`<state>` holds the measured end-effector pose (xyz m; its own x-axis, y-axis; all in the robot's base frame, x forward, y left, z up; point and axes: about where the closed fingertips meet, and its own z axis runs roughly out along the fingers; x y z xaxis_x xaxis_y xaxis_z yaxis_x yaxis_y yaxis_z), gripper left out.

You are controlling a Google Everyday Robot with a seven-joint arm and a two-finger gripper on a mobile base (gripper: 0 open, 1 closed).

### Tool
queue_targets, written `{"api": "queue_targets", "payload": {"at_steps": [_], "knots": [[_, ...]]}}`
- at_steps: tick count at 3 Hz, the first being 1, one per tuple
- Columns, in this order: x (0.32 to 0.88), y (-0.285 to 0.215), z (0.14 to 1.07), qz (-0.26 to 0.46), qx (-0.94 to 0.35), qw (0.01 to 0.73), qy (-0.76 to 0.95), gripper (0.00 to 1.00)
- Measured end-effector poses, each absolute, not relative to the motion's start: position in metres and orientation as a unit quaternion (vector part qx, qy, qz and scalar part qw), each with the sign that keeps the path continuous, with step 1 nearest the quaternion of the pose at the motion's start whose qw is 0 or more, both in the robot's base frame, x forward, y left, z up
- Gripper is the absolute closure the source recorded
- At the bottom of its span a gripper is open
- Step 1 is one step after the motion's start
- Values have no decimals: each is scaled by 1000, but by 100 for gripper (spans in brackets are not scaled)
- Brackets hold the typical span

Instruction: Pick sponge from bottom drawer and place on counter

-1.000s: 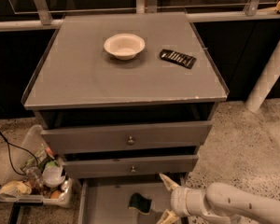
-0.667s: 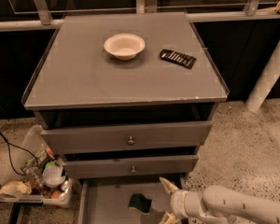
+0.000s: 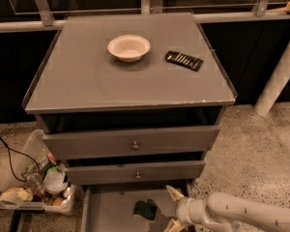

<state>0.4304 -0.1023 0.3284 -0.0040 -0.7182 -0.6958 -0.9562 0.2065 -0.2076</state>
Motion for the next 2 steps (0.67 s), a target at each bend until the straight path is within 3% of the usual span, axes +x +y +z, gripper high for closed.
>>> {"api": "queue_targets", "payload": {"at_steps": [2], "knots": [[447,-99,280,168,-593,364,698,0]]}}
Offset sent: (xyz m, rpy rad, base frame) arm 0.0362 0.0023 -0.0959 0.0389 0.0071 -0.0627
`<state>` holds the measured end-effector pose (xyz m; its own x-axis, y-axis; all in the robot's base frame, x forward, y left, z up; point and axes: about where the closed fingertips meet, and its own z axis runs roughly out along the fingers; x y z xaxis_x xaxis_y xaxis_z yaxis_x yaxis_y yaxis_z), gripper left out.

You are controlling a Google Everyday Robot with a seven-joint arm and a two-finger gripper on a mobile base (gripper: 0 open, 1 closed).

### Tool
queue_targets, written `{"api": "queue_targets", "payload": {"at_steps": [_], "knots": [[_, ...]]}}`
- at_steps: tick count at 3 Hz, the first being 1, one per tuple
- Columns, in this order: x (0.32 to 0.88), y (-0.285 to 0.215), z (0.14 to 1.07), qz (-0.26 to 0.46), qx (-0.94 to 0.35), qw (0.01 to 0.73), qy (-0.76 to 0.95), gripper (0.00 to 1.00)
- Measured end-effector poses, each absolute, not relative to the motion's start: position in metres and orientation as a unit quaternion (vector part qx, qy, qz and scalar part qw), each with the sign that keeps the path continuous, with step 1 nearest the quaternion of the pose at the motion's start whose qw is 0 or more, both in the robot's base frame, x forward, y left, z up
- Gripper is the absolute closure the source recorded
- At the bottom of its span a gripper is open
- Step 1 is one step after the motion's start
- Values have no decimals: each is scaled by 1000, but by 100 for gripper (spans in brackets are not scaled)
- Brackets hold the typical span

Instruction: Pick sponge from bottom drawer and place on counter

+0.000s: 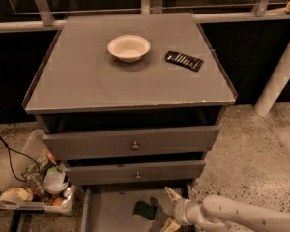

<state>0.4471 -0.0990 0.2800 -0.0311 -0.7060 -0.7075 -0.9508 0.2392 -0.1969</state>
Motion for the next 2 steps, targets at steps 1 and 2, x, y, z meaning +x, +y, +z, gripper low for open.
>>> {"api": "queue_targets", "payload": {"at_steps": [1,2], "knots": [[457,-94,243,180,-594,365,694,0],[462,-87,206,199,-602,363,683,0]]}}
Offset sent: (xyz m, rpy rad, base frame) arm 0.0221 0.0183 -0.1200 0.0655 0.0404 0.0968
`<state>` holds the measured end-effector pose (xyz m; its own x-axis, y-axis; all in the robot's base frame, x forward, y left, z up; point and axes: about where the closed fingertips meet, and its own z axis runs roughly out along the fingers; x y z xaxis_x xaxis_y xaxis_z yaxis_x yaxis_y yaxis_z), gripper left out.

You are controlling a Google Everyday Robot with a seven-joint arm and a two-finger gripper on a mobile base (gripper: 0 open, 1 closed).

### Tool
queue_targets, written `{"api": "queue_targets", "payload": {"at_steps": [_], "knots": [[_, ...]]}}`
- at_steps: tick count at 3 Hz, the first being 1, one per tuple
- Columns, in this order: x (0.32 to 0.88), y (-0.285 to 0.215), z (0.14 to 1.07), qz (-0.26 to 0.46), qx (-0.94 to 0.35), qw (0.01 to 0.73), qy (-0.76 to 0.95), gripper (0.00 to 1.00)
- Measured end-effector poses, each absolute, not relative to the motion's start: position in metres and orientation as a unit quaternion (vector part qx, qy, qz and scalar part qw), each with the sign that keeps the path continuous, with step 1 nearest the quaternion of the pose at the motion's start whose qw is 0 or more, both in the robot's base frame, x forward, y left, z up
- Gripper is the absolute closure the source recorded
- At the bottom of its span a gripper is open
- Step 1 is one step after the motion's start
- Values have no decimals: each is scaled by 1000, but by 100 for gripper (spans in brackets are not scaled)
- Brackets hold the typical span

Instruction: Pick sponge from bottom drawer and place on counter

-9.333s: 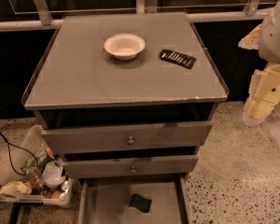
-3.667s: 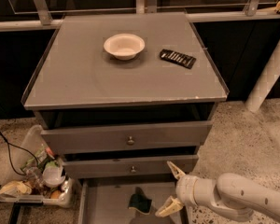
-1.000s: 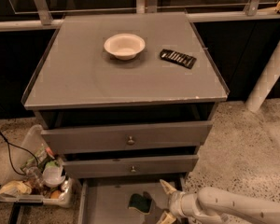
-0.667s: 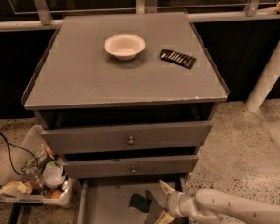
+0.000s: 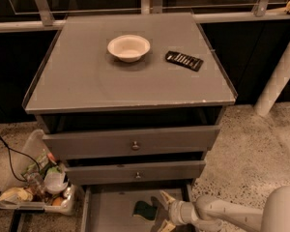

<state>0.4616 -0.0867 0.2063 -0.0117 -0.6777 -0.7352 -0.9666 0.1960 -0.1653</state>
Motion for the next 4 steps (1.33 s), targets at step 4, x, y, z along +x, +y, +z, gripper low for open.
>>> {"api": "queue_targets", "payload": {"at_steps": [4], "knots": [[483,-50,121,221,-601,376,670,0]]}}
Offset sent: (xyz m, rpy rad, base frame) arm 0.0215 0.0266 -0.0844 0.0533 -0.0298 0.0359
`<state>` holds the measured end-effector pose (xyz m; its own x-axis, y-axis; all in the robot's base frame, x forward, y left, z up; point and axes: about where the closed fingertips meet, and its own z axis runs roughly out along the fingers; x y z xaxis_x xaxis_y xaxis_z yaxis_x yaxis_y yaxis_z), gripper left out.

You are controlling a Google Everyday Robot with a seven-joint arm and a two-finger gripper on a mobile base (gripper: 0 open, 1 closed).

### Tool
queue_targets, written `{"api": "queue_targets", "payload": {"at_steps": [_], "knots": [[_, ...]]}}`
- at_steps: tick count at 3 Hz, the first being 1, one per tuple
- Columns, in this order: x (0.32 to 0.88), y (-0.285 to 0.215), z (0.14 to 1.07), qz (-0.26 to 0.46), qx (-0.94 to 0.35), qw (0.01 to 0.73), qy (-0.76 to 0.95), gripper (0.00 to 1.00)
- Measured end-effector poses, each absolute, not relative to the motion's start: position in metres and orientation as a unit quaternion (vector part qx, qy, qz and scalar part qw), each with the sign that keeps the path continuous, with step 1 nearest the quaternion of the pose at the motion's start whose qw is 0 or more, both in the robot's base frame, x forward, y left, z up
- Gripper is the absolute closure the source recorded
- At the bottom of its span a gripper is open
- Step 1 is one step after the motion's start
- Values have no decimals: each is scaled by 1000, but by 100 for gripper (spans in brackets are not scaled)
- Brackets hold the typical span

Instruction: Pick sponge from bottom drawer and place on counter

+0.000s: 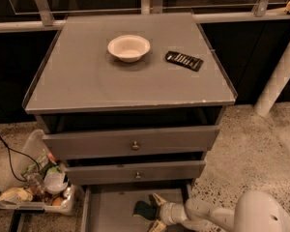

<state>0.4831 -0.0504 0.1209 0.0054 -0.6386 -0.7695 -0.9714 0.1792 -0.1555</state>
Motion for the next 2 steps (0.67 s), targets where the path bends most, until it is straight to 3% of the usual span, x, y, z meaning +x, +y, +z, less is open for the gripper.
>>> {"api": "queue_targets", "payload": {"at_steps": [1,2], "knots": [[484,-50,120,221,-601,376,670,17],[484,-50,120,221,-601,376,670,40]]}}
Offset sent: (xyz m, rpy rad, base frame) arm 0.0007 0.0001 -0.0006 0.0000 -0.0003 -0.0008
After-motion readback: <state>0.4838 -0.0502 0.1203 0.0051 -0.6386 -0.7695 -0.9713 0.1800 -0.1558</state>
